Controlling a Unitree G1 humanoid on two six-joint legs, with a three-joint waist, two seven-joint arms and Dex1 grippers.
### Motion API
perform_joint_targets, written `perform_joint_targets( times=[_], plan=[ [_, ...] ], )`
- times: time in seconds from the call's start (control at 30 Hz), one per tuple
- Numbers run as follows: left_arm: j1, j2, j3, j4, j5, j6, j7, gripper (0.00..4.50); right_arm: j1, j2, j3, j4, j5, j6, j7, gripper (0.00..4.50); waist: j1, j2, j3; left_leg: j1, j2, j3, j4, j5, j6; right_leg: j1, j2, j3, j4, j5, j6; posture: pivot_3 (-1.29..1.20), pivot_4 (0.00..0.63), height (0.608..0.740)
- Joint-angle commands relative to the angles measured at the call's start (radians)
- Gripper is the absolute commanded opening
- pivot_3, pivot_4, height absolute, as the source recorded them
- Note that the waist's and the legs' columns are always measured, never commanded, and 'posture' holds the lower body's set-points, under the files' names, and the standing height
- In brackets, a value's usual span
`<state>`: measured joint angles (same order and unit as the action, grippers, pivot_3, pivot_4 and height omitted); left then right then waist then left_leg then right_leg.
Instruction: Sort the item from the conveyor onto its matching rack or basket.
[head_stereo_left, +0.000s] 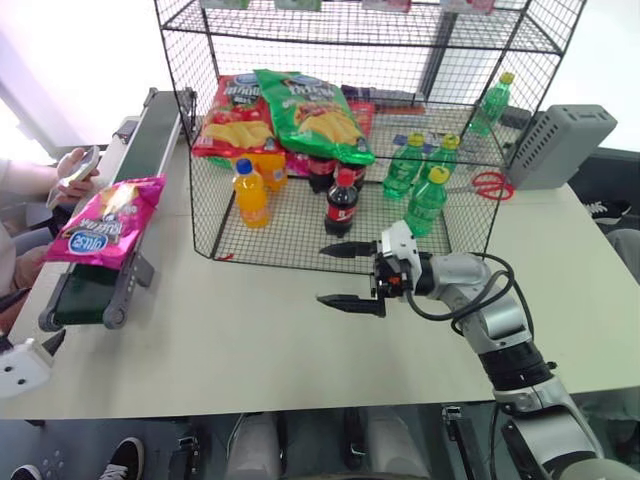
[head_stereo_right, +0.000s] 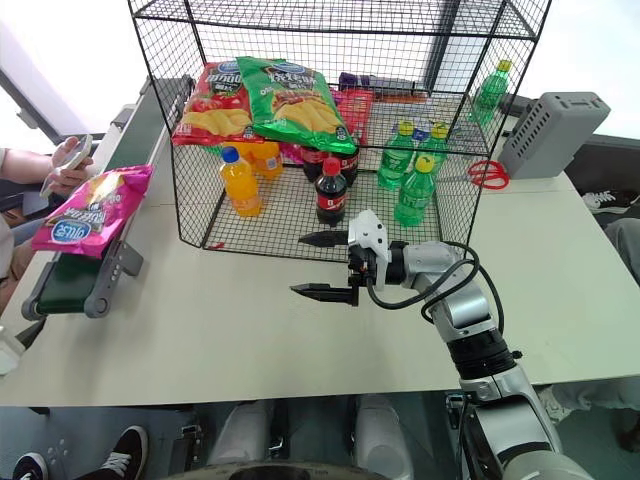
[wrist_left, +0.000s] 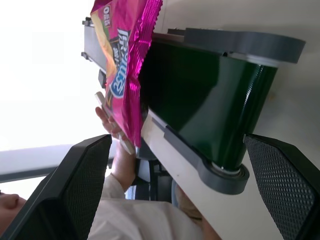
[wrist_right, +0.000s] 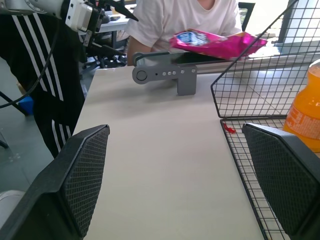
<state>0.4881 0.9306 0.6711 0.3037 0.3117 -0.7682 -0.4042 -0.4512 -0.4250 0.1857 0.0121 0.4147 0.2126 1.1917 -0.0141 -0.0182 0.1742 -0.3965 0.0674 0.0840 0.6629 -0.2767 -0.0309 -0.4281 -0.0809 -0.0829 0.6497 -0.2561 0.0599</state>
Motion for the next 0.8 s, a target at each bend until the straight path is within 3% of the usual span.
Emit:
perform_joint_targets(
  times=[0.03,0.53,0.63,0.8],
  plan=[
    [-0.007,0.016,-0.014,-0.008,-0.010,0.008,0.021,4.50,-0.007,-0.015,-0.031,-0.045,0.025,0.019,-0.005,4.43,0.000,0.000,0.000,0.000,0.000,0.000,0.000,0.000,0.000,0.000,0.000,0.000,0.000,0.000,0.000,0.00,0.150,0.740],
    [-0.016,0.023,-0.058,-0.024,-0.026,0.028,0.035,4.50,-0.007,-0.026,-0.025,-0.042,-0.002,0.000,-0.009,4.43,0.000,0.000,0.000,0.000,0.000,0.000,0.000,0.000,0.000,0.000,0.000,0.000,0.000,0.000,0.000,0.00,0.150,0.740],
    [-0.019,0.024,-0.070,-0.023,-0.040,0.031,0.024,3.62,-0.007,-0.024,-0.025,-0.052,0.002,0.008,-0.012,4.50,0.000,0.000,0.000,0.000,0.000,0.000,0.000,0.000,0.000,0.000,0.000,0.000,0.000,0.000,0.000,0.00,0.150,0.740],
    [-0.032,0.024,-0.096,-0.034,-0.049,0.029,0.017,1.04,-0.009,-0.031,-0.027,-0.047,-0.006,0.000,-0.007,4.50,0.000,0.000,0.000,0.000,0.000,0.000,0.000,0.000,0.000,0.000,0.000,0.000,0.000,0.000,0.000,0.00,0.150,0.740]
  ],
)
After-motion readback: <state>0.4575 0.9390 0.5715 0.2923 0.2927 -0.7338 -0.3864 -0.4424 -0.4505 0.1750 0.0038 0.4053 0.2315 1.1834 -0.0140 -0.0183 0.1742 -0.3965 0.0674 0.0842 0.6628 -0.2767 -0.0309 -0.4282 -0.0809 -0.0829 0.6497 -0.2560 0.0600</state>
